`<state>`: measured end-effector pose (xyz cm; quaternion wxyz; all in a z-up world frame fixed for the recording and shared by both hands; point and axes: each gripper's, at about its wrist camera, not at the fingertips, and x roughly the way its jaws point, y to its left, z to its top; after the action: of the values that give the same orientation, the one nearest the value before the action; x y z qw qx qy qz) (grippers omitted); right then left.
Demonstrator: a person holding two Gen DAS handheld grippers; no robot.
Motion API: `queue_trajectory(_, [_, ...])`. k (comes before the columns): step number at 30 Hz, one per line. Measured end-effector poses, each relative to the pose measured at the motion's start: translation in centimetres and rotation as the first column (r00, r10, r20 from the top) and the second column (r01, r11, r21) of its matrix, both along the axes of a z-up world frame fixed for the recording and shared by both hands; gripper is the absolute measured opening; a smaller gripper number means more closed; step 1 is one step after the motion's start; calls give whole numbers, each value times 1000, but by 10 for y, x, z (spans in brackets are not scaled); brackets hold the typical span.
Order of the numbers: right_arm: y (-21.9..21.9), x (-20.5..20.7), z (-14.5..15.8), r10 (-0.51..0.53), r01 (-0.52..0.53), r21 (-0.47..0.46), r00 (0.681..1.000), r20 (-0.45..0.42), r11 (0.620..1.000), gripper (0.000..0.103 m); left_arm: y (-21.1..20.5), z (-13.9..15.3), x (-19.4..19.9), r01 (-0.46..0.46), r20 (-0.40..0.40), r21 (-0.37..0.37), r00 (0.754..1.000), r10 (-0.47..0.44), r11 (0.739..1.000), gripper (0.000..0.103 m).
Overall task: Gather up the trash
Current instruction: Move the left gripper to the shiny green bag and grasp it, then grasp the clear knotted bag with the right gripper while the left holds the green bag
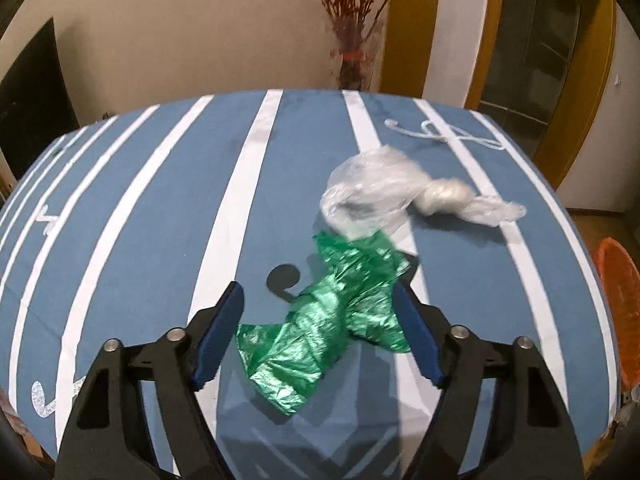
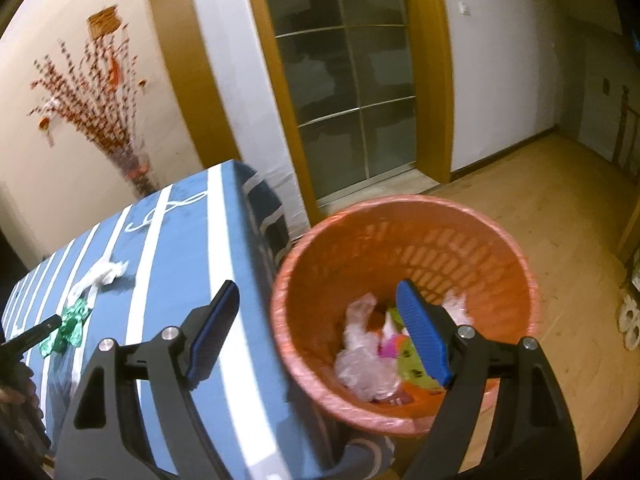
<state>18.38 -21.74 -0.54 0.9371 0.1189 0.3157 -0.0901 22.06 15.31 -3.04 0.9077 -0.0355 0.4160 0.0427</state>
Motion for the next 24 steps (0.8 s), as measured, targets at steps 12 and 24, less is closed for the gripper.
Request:
queue_trajectory(12, [56,18,3,93,-93,-30,995,-23,995,79,5,-18,7,55,-43,-25,998,-56,998,32])
queue_trajectory(24, [139,62,-1,259,-261,-42,965,-33,965,79,67,-3,-23,-38,18,-42,999,39,998,30])
